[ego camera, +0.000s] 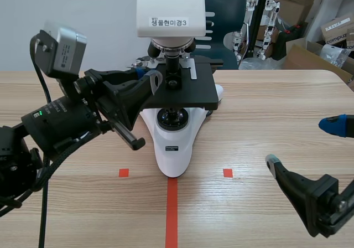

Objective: Point at the objective lens

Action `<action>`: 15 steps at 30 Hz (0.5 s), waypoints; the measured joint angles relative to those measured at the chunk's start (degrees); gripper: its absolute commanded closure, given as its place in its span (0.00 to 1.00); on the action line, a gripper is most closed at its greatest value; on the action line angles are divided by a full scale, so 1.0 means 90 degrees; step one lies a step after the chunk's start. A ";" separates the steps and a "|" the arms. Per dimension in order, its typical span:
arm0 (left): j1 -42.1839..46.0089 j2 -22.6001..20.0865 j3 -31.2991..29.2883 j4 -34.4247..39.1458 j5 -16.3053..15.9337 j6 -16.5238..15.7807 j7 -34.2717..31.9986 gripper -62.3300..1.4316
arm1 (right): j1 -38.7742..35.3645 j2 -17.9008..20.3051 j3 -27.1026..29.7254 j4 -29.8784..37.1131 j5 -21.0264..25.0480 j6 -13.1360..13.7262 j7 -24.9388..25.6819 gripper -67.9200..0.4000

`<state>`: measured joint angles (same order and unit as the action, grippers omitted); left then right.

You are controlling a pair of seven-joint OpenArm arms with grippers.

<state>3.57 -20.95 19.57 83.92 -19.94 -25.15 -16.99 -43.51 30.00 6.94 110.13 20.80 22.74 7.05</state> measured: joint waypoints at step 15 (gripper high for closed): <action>0.0049 0.0211 0.0036 -0.0750 0.0017 -0.0170 -0.1003 0.91 | 0.0000 0.0000 0.0000 0.0000 0.0000 0.0000 0.0000 0.02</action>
<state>4.01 -19.05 19.90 77.17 -19.79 -26.68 -26.02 -43.51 30.00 6.94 110.13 20.80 22.74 7.05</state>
